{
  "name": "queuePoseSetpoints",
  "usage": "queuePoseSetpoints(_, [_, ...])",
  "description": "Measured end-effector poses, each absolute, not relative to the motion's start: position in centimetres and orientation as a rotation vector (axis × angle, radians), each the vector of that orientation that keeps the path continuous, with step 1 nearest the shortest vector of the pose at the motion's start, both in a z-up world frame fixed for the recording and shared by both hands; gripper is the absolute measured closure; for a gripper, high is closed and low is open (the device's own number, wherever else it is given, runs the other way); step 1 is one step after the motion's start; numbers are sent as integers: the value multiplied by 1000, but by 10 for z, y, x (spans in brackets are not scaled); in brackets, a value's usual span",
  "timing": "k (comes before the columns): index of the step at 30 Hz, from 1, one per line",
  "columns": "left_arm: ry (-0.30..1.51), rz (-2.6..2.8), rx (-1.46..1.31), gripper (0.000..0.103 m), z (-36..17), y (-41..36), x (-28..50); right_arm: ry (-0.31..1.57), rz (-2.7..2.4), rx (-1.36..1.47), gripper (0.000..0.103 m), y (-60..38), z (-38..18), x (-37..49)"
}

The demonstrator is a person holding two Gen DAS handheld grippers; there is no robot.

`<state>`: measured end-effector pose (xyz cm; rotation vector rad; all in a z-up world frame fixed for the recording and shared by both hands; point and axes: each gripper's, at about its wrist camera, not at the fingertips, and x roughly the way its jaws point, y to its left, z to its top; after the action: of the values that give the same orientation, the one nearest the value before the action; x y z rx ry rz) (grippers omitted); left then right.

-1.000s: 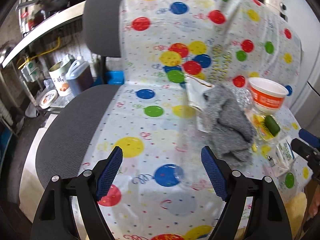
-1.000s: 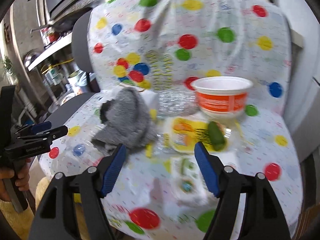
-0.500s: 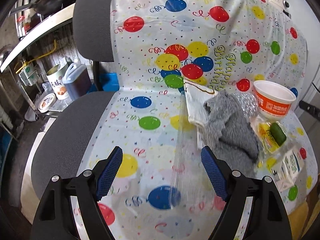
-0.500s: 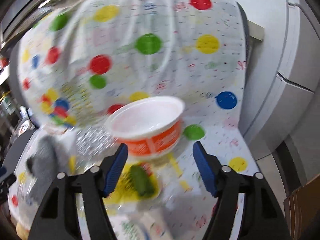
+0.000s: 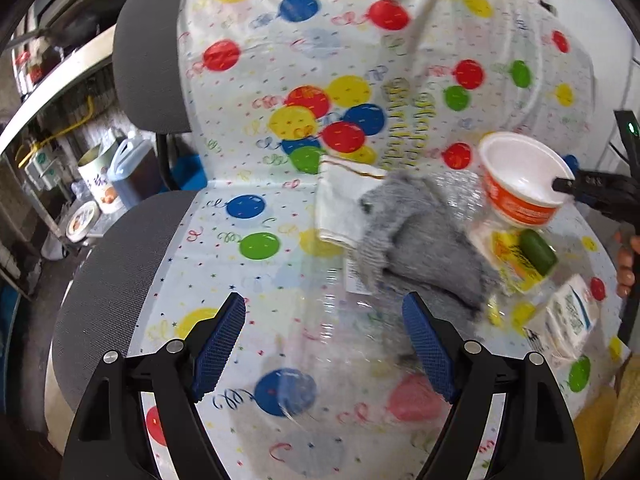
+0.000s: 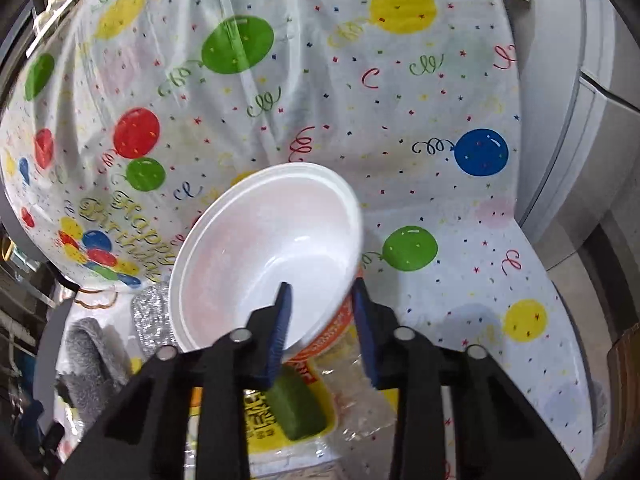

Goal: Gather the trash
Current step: 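Lift the paper bowl with the right tool while the left tool grasps the grey cloth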

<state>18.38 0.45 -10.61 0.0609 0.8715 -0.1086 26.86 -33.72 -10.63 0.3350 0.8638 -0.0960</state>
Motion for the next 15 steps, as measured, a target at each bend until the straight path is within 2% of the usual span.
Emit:
queuePoseSetpoints(1, [864,-116,68,22,-104,2,181,854,-101,342,89,-337,-100,264])
queuePoseSetpoints(3, [845,-142,81,22,-97,-5,173,816,-117,343,97,-342,-89,251])
queuePoseSetpoints(10, [798,-295,151,22,-85,-52,142,726,-162,359,97,-369,-53,194])
queuePoseSetpoints(13, [798,-389,210,13,-91,-83,130,719,-179,342,97,-385,-46,159])
queuePoseSetpoints(15, [801,-439,250,13,-97,-103,126,726,-183,326,97,-394,-46,137])
